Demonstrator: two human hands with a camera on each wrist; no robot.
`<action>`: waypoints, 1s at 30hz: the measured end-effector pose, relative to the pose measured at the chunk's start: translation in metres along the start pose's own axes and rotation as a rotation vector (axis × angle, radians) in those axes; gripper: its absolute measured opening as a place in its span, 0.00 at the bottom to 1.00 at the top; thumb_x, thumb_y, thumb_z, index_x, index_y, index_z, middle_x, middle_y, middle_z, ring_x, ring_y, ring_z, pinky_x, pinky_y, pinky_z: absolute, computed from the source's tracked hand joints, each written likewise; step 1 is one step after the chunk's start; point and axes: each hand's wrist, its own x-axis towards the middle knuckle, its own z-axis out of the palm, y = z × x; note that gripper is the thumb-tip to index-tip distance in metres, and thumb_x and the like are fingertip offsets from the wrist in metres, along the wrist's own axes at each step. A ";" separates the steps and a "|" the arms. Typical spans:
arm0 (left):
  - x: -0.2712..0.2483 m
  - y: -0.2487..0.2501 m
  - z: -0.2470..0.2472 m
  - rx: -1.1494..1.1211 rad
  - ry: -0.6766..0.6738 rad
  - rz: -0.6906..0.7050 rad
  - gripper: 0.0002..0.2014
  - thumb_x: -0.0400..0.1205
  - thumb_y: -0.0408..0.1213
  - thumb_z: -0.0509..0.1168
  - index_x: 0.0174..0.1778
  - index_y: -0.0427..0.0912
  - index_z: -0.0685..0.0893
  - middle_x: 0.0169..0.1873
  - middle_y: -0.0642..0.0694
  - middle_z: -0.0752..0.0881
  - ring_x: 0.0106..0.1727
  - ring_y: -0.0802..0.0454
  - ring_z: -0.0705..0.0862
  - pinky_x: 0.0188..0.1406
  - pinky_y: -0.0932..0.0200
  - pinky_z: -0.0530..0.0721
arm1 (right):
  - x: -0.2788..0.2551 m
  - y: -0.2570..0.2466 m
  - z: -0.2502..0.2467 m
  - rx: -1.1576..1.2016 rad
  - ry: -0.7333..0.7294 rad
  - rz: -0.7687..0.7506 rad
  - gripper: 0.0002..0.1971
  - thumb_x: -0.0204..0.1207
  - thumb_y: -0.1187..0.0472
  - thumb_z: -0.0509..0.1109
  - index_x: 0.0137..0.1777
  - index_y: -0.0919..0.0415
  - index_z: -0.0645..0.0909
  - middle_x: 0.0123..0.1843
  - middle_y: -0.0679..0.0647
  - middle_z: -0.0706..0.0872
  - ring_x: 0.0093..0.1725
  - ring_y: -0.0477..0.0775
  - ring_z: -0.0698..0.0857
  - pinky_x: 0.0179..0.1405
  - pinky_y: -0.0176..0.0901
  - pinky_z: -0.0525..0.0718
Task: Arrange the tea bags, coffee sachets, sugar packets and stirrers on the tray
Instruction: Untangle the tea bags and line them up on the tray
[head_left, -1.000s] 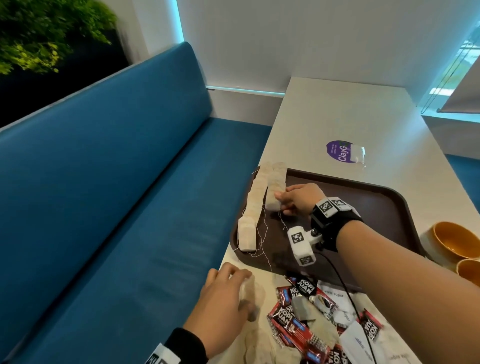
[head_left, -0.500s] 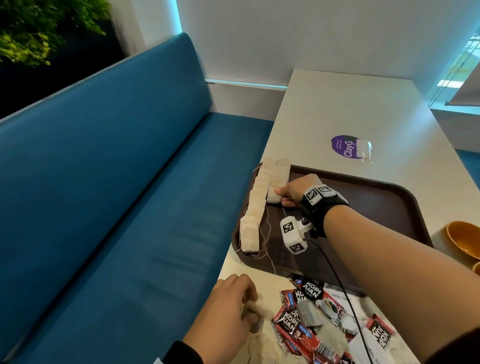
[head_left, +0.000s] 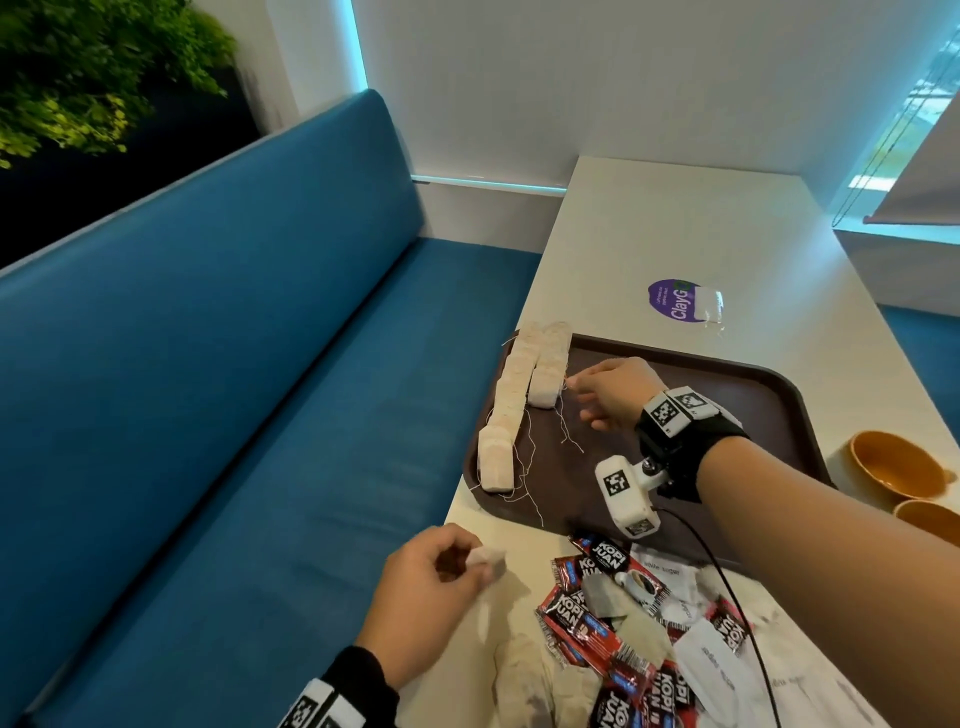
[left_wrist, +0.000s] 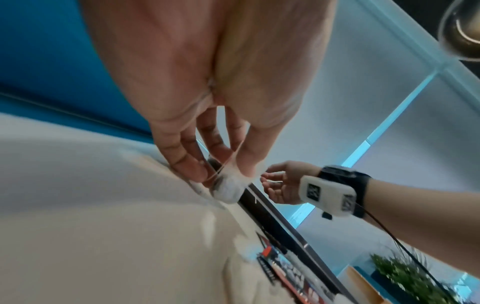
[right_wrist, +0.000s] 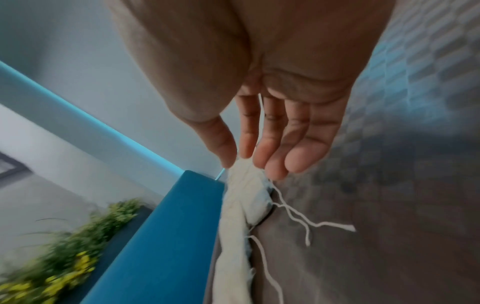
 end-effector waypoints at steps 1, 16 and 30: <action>-0.002 -0.001 -0.002 -0.027 0.013 0.004 0.08 0.77 0.36 0.79 0.38 0.53 0.88 0.36 0.50 0.88 0.35 0.62 0.81 0.39 0.69 0.77 | -0.014 0.001 -0.003 0.016 -0.035 -0.039 0.05 0.78 0.61 0.78 0.51 0.62 0.87 0.42 0.57 0.88 0.32 0.53 0.86 0.32 0.44 0.86; -0.078 0.005 -0.018 -0.741 -0.036 -0.269 0.08 0.88 0.31 0.65 0.44 0.33 0.77 0.36 0.32 0.84 0.38 0.34 0.88 0.36 0.49 0.89 | -0.213 0.097 0.048 -0.674 -0.340 -0.374 0.17 0.71 0.50 0.81 0.59 0.46 0.84 0.50 0.43 0.84 0.44 0.42 0.84 0.47 0.38 0.85; -0.127 -0.020 0.006 -0.836 -0.049 -0.389 0.15 0.91 0.35 0.61 0.61 0.22 0.81 0.45 0.26 0.90 0.42 0.34 0.91 0.38 0.49 0.91 | -0.220 0.112 0.067 -0.780 -0.268 -0.392 0.11 0.76 0.60 0.71 0.56 0.49 0.86 0.50 0.45 0.84 0.47 0.45 0.83 0.46 0.39 0.84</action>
